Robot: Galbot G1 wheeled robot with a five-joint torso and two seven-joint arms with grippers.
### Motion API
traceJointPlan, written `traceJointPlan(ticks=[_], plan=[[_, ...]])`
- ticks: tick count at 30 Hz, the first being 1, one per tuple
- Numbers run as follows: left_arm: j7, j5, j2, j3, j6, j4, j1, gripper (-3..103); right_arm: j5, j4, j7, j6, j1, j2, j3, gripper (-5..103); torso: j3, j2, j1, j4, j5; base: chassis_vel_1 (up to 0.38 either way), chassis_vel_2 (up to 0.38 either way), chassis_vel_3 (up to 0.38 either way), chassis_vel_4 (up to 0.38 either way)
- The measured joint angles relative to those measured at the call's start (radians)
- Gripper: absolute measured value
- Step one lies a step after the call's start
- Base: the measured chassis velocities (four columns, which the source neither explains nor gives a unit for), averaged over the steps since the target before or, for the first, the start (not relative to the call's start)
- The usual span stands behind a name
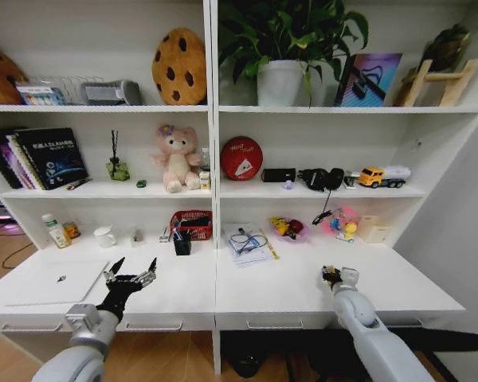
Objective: Organize the objects on the table.
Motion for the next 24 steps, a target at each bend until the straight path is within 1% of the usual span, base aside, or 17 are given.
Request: traceJointPlan(ticks=[1,2,5,6,11,13,14,15,18,19,20,22,24], plan=[[0.000,0.000,0.000,0.000,0.000,0.000,0.000,100,0.000,0.000,0.002,0.001,-0.002,0.003,0.001,21,0.000,0.000,0.000,0.0000,0.0000,0.000,0.000,0.000,0.000],[0.000,0.000,0.000,0.000,0.000,0.000,0.000,100,0.000,0.000,0.002,0.001,-0.002,0.003,0.001,21,0.000,0.000,0.000,0.0000,0.0000,0.000,0.000,0.000,0.000],[0.000,0.000,0.000,0.000,0.000,0.000,0.000,100,0.000,-0.003,0.009,0.006,-0.002,0.008,0.003,5,0.000,0.000,0.000,0.0001,0.0001,0.000,0.000,0.000,0.000],[0.000,0.000,0.000,0.000,0.000,0.000,0.000,100,-0.001,-0.003,0.012,0.009,-0.002,0.008,0.003,2,0.000,0.000,0.000,0.0001,0.0001,0.000,0.000,0.000,0.000],[0.000,0.000,0.000,0.000,0.000,0.000,0.000,100,-0.012,0.002,0.009,0.024,-0.006,0.005,0.004,1,0.000,0.000,0.000,0.0001,0.0003,0.000,0.000,0.000,0.000],[0.000,0.000,0.000,0.000,0.000,0.000,0.000,100,-0.036,0.013,-0.009,0.047,-0.007,0.001,0.003,0,0.000,0.000,0.000,0.0000,0.0002,0.000,0.000,0.000,0.000],[0.000,0.000,0.000,0.000,0.000,0.000,0.000,100,-0.062,0.021,-0.030,0.071,-0.007,-0.002,0.002,0,0.000,0.000,0.000,0.0000,0.0003,0.000,0.000,0.000,0.000],[0.000,0.000,0.000,0.000,0.000,0.000,0.000,100,-0.062,0.021,-0.030,0.071,-0.007,-0.002,0.002,0,0.000,0.000,0.000,0.0000,0.0003,0.000,0.000,0.000,0.000],[0.000,0.000,0.000,0.000,0.000,0.000,0.000,100,-0.164,0.004,-0.138,0.160,0.025,-0.025,-0.012,0,0.000,0.000,0.000,0.0000,0.0000,0.000,0.000,0.000,0.000],[0.000,0.000,0.000,0.000,0.000,0.000,0.000,100,-0.164,0.004,-0.138,0.160,0.025,-0.025,-0.012,0,0.000,0.000,0.000,0.0000,0.0000,0.000,0.000,0.000,0.000],[0.000,0.000,0.000,0.000,0.000,0.000,0.000,100,-0.173,-0.016,-0.183,0.175,0.052,-0.036,-0.024,0,0.000,0.000,0.000,-0.0001,0.0000,0.000,0.000,0.000,0.000],[0.000,0.000,0.000,0.000,0.000,0.000,0.000,100,-0.154,-0.057,-0.252,0.189,0.108,-0.051,-0.050,0,0.000,0.000,0.000,0.0000,0.0001,0.000,0.000,0.000,0.000],[0.000,0.000,0.000,0.000,0.000,0.000,0.000,100,-0.122,-0.119,-0.359,0.209,0.188,-0.068,-0.090,0,0.000,0.000,0.000,0.0002,0.0002,0.000,0.000,0.000,0.000]])
